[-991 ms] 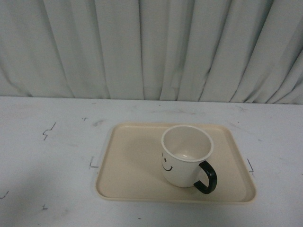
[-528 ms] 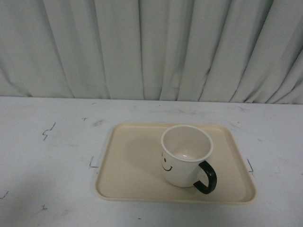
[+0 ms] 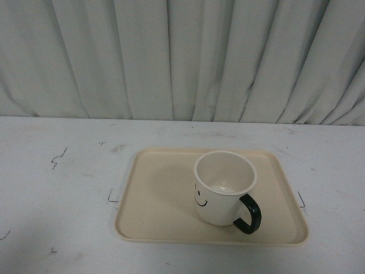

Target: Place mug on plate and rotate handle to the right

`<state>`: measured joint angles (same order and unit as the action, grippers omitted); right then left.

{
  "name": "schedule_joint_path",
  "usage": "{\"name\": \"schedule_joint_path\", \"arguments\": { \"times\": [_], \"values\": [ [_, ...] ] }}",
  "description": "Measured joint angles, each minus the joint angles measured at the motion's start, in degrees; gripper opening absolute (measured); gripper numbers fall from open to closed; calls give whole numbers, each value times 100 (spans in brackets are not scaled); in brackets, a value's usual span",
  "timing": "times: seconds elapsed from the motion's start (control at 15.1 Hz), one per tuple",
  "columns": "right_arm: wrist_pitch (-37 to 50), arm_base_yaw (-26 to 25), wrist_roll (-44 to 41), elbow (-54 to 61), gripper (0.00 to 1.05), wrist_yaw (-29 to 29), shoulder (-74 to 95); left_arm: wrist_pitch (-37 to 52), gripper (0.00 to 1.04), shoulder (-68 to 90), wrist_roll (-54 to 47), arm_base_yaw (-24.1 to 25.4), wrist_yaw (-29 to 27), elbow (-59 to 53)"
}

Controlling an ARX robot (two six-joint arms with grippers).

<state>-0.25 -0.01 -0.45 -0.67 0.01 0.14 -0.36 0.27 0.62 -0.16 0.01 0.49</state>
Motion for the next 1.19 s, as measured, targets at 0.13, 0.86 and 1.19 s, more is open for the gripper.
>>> {"name": "schedule_joint_path", "arguments": {
  "times": [0.13, 0.86, 1.19],
  "values": [
    [4, 0, 0, 0, 98, -2, 0, 17, 34, 0, 0, 0, -2, 0],
    [-1331, 1104, 35, -5003, 98, -629, 8446, 15, 98, 0, -2, 0, 0, 0],
    [-1967, 1585, 953, -6483, 98, -485, 10347, 15, 98, 0, -2, 0, 0, 0]
  ]
}}
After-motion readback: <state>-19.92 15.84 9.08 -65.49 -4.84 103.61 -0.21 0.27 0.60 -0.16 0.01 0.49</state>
